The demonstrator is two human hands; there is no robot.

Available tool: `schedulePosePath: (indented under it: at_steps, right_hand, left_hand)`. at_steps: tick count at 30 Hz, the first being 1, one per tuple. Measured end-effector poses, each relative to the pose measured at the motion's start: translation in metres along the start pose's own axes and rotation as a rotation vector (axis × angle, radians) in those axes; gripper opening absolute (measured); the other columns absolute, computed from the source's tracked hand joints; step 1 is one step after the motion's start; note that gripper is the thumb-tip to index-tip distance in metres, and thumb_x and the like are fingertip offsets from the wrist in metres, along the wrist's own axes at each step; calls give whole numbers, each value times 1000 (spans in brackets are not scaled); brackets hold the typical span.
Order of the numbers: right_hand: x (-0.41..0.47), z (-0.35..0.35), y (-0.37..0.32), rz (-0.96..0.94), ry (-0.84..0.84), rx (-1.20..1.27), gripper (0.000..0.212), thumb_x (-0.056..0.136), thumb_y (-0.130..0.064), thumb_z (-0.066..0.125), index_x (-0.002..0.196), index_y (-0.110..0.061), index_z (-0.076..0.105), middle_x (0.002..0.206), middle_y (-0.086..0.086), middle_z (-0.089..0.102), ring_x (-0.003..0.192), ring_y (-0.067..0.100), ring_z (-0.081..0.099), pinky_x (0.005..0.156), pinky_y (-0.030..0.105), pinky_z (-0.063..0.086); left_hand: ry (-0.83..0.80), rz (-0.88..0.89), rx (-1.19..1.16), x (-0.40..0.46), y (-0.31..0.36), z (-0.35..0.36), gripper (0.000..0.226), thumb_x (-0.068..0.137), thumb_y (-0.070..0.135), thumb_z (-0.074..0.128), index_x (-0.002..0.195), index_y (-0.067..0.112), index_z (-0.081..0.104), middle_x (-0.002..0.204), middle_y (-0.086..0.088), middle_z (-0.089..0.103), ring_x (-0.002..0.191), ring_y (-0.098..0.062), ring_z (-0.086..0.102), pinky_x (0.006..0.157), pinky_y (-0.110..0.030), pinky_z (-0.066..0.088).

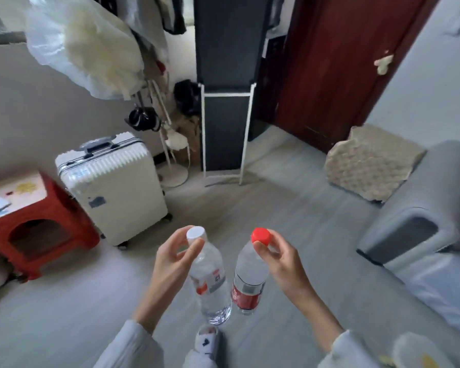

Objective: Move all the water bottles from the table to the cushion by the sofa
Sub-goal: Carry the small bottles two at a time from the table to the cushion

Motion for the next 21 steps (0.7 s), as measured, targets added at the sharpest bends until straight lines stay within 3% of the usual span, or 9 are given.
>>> schedulePosePath:
  at_steps: [4, 8, 13, 17, 21]
  right_hand:
    - [51, -62, 15, 26, 172, 45, 19, 75, -35, 68, 91, -27, 62, 91, -7, 67, 88, 1, 60, 87, 29, 48]
    - [118, -123, 21, 16, 316, 67, 14, 82, -14, 61, 93, -22, 59, 92, -4, 65, 81, -6, 60, 76, 11, 47]
    - [196, -190, 28, 24, 475, 52, 14, 81, -7, 62, 92, -16, 59, 87, -6, 65, 80, -2, 61, 78, 11, 46]
    - [248, -246, 38, 40, 592, 61, 14, 79, -13, 66, 89, -21, 60, 88, -6, 66, 83, 2, 61, 79, 12, 45]
    - [309, -301, 53, 55, 629, 73, 15, 81, -11, 63, 88, -24, 62, 89, -8, 68, 87, 1, 62, 83, 15, 46]
  left_hand:
    - [-101, 7, -35, 83, 7, 62, 42, 66, 52, 61, 96, 23, 65, 99, -7, 70, 92, -15, 64, 69, -15, 51]
    - [-212, 20, -69, 171, 14, 131, 10, 83, 27, 62, 92, 26, 64, 95, -4, 70, 88, -14, 65, 66, -12, 51]
    - [-316, 34, -46, 277, 23, 208, 10, 82, 28, 64, 92, 28, 64, 96, -1, 69, 89, -8, 64, 68, -16, 53]
    - [-443, 59, -14, 346, 37, 276, 13, 77, 33, 65, 90, 29, 62, 92, 2, 68, 78, 6, 61, 68, -8, 49]
    - [-517, 32, 14, 412, 38, 343, 25, 71, 43, 58, 90, 28, 64, 90, 1, 69, 78, 1, 61, 69, -10, 49]
Point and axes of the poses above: each hand's wrist, its own x-axis towards the middle knuckle, its own z-axis out of the palm, y = z × x, the point moved 3 cm from there along x, towards the middle knuckle
